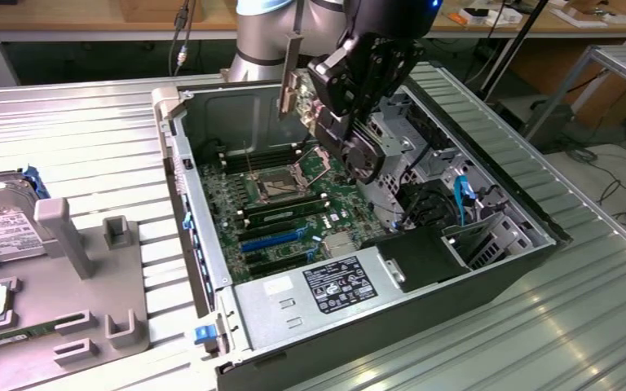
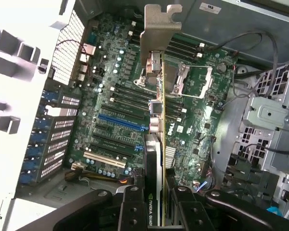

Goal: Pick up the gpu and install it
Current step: 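Insert the gpu into the slot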

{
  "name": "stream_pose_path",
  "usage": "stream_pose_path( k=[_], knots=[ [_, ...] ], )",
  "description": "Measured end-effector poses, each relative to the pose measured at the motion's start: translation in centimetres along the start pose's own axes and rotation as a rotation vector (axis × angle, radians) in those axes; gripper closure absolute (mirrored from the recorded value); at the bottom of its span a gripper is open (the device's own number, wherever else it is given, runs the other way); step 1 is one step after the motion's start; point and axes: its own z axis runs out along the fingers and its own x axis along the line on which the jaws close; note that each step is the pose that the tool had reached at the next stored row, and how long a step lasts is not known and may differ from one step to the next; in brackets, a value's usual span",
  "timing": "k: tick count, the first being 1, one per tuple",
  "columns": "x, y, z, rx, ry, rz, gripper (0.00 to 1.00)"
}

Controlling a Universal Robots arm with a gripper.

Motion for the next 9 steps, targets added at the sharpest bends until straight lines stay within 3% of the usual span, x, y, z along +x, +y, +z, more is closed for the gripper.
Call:
stream_pose_path(
  k=[9],
  knots=[
    [0.00,0.00,0.00,-0.0021,0.0033,-0.076,0.73]
  ],
)
